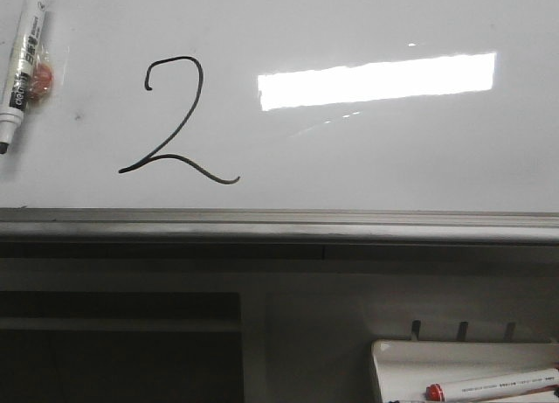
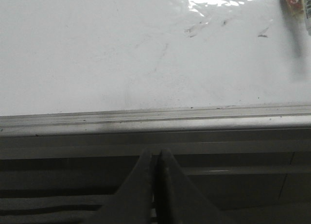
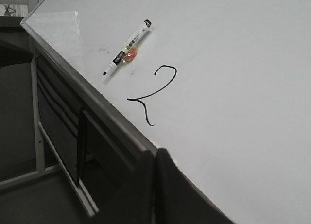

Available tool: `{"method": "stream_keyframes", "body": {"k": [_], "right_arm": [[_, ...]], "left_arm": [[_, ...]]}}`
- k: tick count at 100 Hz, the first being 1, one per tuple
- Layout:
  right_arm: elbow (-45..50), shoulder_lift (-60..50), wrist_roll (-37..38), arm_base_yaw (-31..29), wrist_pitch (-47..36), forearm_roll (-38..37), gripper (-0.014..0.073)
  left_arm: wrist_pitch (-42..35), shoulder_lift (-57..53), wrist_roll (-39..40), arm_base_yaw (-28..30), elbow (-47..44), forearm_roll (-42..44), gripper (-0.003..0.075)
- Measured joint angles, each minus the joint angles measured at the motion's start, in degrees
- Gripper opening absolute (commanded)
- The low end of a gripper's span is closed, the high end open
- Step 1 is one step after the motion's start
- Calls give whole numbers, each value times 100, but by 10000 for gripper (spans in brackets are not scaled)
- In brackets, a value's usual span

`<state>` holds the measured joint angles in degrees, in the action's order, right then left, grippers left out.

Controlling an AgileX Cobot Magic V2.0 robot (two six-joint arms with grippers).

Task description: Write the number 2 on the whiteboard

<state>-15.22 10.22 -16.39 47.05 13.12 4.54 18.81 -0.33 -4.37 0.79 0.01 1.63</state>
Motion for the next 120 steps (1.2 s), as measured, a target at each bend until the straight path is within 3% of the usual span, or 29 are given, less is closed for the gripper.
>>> {"method": "stream_keyframes", "body": {"k": [37,57,66,80,120], "right_arm": [[0,0,115,0,-65,-30,-51],[0,0,1568,-71,-330,-1262,-51],[0,0,1861,-258,-502,-1578,-51],[0,0,1975,-885,-673,-1688,-51],[0,0,2008,-3571,-712,-1710,-51]], "left_arm": [[0,0,0,0,0,0,-20],[0,0,0,0,-1,0,-20],[0,0,0,0,0,0,-20],[0,0,0,0,0,0,-20],[0,0,0,0,0,0,-20]]}}
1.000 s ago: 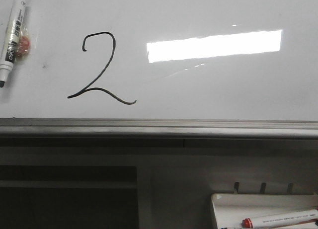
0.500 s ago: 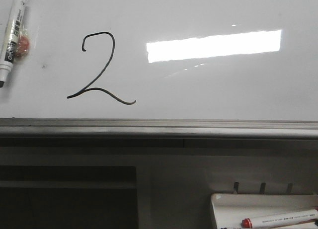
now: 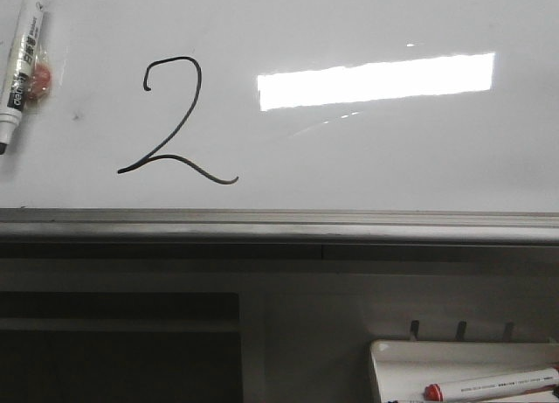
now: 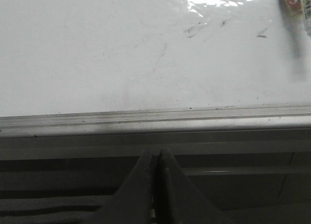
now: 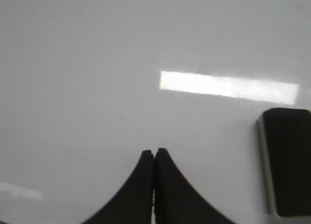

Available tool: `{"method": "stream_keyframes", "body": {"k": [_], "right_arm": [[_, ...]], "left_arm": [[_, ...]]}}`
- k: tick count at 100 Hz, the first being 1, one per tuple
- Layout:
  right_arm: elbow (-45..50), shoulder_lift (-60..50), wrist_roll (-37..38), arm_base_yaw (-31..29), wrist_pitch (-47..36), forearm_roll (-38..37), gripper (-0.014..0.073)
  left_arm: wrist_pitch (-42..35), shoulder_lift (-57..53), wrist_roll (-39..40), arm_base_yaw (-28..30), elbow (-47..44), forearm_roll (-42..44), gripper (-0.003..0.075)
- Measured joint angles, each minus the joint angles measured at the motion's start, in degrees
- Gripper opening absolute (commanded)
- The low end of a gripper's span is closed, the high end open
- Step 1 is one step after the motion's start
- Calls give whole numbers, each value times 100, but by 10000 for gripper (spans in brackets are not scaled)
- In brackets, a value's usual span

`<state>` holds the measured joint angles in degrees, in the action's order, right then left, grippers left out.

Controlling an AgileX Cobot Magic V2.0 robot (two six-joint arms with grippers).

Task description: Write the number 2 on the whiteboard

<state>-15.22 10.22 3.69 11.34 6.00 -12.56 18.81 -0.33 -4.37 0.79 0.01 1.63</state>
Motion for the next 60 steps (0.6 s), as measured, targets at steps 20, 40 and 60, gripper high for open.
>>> {"method": "stream_keyframes", "body": {"k": [20,40,60], "right_arm": [[0,0,0,-652,0,0,-51],[241,0,0,-915,-37,253,-51],[815,-113,0,-1134,-73,669,-51]], "left_arm": [[0,0,0,0,-1,0,-20],[0,0,0,0,-1,0,-20],[-10,0,0,0,-1,0,-20]]}}
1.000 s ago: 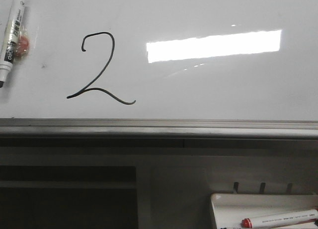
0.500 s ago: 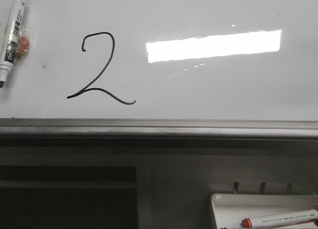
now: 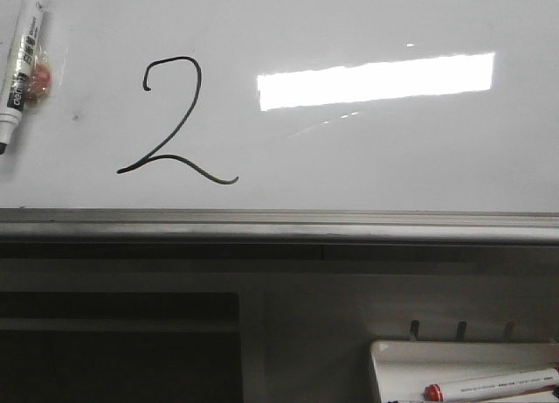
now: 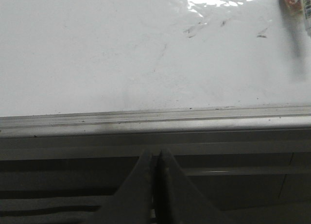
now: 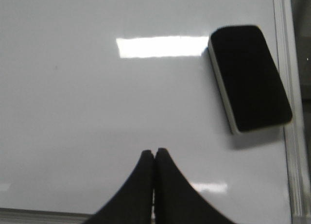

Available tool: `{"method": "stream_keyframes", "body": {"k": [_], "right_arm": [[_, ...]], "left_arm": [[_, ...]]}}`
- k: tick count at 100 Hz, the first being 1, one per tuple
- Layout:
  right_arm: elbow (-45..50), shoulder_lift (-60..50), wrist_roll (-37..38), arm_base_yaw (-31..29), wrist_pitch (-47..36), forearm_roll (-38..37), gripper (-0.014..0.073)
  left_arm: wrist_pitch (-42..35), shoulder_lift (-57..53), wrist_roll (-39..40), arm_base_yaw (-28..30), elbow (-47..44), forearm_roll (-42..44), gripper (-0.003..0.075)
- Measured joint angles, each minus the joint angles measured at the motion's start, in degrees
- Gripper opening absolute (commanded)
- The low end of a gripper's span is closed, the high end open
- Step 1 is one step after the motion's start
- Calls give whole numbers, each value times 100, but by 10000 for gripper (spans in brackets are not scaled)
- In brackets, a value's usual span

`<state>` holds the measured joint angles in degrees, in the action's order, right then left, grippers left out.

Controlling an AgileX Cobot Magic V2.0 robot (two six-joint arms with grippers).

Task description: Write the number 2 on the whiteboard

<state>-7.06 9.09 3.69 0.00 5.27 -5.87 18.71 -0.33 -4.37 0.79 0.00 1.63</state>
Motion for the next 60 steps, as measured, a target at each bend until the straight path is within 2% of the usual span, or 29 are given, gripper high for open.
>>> {"method": "stream_keyframes", "body": {"k": [19,29,53,60], "right_arm": [[781,-576,0,-447,-13,162,-51],[793,-906,0,-552,131,169,-51],[793,-965,10,-574,1228,169,-51],[793,-965,10,-574,1263,169,-51]], "left_arm": [[0,0,0,0,0,0,-20],[0,0,0,0,0,0,-20],[0,0,0,0,0,0,-20],[0,0,0,0,0,0,-20]]}}
